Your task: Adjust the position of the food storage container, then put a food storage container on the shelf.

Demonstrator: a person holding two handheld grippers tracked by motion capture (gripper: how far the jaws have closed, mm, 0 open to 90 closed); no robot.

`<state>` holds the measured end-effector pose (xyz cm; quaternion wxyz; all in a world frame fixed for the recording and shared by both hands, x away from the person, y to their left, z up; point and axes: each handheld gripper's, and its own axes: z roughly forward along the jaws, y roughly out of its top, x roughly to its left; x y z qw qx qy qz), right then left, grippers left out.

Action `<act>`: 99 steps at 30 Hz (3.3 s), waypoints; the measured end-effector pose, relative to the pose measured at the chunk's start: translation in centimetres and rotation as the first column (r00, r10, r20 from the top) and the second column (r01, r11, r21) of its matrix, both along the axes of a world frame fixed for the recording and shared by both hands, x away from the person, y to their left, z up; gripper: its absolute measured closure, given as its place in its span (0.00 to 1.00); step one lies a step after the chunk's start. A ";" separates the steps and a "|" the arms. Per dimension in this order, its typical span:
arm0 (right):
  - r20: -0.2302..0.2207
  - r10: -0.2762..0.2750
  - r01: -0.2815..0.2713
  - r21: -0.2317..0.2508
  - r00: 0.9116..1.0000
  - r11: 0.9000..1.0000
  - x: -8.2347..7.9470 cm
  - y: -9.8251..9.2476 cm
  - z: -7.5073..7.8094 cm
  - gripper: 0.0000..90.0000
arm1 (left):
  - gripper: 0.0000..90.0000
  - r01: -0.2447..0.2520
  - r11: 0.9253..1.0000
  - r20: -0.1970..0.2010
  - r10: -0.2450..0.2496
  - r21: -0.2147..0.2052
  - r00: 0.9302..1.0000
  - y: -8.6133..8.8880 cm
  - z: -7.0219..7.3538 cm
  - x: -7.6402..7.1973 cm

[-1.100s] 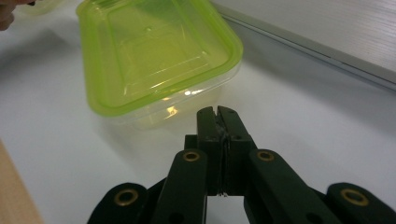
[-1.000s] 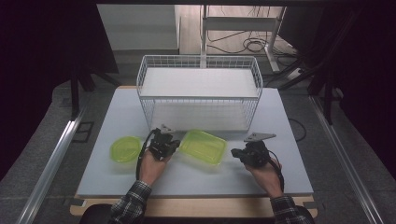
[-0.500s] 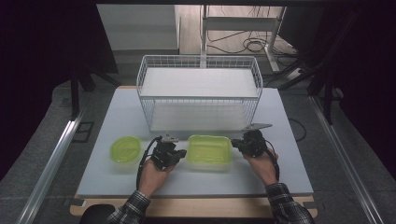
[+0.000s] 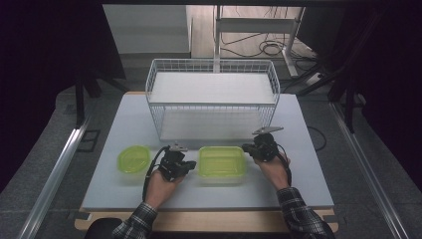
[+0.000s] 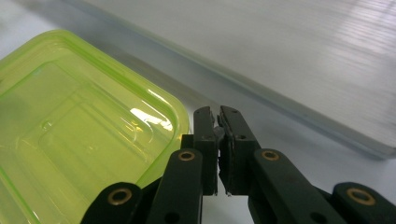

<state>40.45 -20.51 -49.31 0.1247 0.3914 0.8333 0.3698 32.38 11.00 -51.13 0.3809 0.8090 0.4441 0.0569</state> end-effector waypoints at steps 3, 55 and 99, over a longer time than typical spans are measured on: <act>-0.004 0.020 -0.020 -0.004 1.000 1.000 -0.5 0.4 0.0 0.94 | 0.99 0.010 1.000 -0.014 -0.010 -0.001 1.000 0.3 0.1 -0.8; 0.056 0.044 -0.048 0.063 0.997 0.997 -8.8 -3.9 -0.5 0.07 | 0.02 0.053 0.986 0.217 -0.087 0.160 0.972 3.3 -1.4 -8.5; -0.253 0.099 -0.033 0.254 0.962 0.967 -5.0 -1.7 -0.6 0.51 | 0.02 0.044 0.967 0.257 -0.111 0.253 0.960 2.8 -1.8 -8.6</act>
